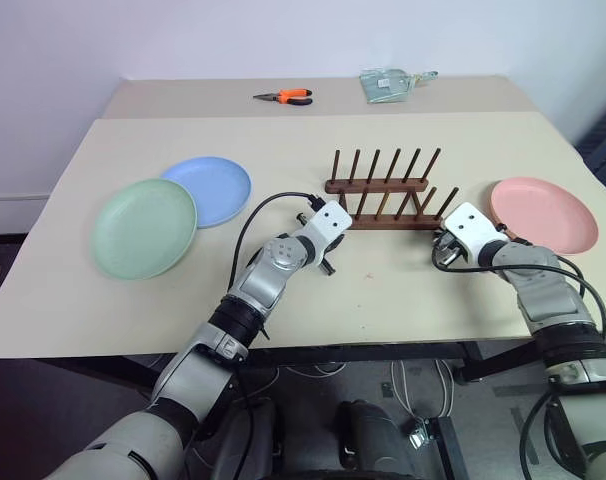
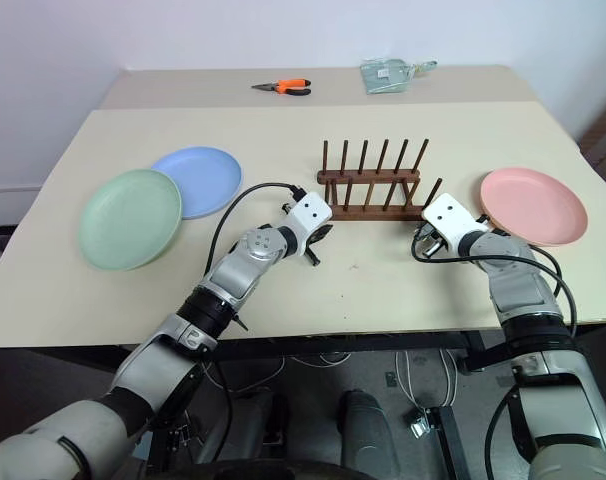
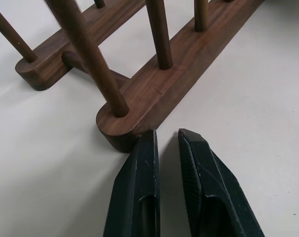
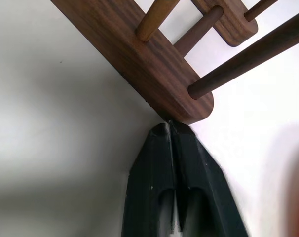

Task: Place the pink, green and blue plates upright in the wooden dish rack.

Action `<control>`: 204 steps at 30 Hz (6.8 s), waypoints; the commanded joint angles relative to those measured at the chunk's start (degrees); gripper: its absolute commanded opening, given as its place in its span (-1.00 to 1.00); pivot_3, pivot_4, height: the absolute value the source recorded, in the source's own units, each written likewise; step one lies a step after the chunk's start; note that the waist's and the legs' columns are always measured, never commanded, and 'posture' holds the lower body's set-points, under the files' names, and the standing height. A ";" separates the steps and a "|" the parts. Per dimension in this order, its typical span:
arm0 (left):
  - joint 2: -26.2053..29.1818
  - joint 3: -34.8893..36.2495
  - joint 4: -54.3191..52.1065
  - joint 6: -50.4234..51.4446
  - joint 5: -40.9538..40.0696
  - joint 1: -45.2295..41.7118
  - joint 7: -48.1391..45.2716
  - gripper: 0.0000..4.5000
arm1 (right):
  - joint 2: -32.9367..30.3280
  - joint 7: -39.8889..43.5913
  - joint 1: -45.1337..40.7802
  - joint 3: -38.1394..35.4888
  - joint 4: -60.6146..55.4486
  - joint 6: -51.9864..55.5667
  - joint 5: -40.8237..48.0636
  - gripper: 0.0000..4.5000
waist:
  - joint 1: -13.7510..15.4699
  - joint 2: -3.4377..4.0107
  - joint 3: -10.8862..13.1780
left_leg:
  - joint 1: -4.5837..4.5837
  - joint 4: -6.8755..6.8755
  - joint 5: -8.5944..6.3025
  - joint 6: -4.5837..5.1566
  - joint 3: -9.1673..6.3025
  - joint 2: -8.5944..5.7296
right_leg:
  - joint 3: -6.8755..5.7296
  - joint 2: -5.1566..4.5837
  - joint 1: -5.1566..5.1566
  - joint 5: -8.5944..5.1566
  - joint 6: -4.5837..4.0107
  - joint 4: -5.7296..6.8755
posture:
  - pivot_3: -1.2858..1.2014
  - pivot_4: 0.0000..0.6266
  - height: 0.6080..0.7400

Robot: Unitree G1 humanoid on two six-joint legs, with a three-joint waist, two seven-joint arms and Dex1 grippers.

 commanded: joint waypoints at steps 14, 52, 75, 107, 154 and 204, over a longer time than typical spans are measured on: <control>10.51 4.13 -33.76 4.96 -12.81 16.03 -16.99 -0.72 | -8.69 -6.36 -1.25 -5.94 13.79 -3.87 -4.03 0.67 | -0.24 0.13 0.01 | -0.32 -0.03 0.02 -0.08 0.06 -0.04 | 0.11 -0.34 -0.44 -0.12 -0.24 0.08 | 0.03 -0.52 1.00; 17.41 9.08 -39.29 7.86 -16.93 19.12 -15.36 -0.72 | 0.60 0.56 -19.88 -30.92 -15.75 42.68 60.06 -0.99 | -0.07 0.33 0.13 | -0.57 -0.13 -0.04 -0.01 -0.08 -0.13 | 0.05 -0.54 -0.66 -0.06 -0.14 0.04 | 0.03 -0.52 1.00; 16.41 10.80 -40.62 11.03 -19.40 20.10 -13.50 -0.47 | 2.66 -2.14 -24.25 -25.54 -0.33 27.28 43.56 0.12 | -0.12 0.35 0.14 | -0.59 -0.16 -0.03 -0.01 -0.01 -0.13 | 0.05 -0.53 -0.69 -0.10 -0.20 0.03 | 0.03 -0.52 1.00; -3.24 67.42 -47.80 50.77 -21.54 14.04 41.22 0.41 | 6.59 15.87 -3.69 5.63 -42.30 16.03 29.82 0.12 | 0.18 -0.26 0.14 | -0.57 -0.03 0.03 -0.22 -0.24 -0.19 | -0.07 -0.47 -0.63 -0.01 0.01 0.15 | 0.03 -0.52 1.00; -7.58 48.21 -56.48 35.45 -31.11 -6.97 38.79 0.06 | 9.89 -5.12 -15.67 13.52 -16.77 -27.24 -17.82 -1.00 | 0.02 -0.41 0.23 | -0.58 -0.13 0.34 -0.65 -0.21 -0.15 | -0.08 -0.10 -0.58 -0.01 -0.01 -0.02 | 0.03 -0.52 1.00; 15.82 17.87 -55.70 15.99 -25.96 26.68 2.92 0.31 | 21.65 -28.76 -19.50 -20.79 -30.71 45.08 44.28 -0.47 | -1.30 -0.22 0.18 | -0.56 -0.79 0.28 -0.46 -0.06 -0.06 | 0.02 -0.05 -0.98 -0.09 -0.25 0.14 | 0.03 -0.52 1.00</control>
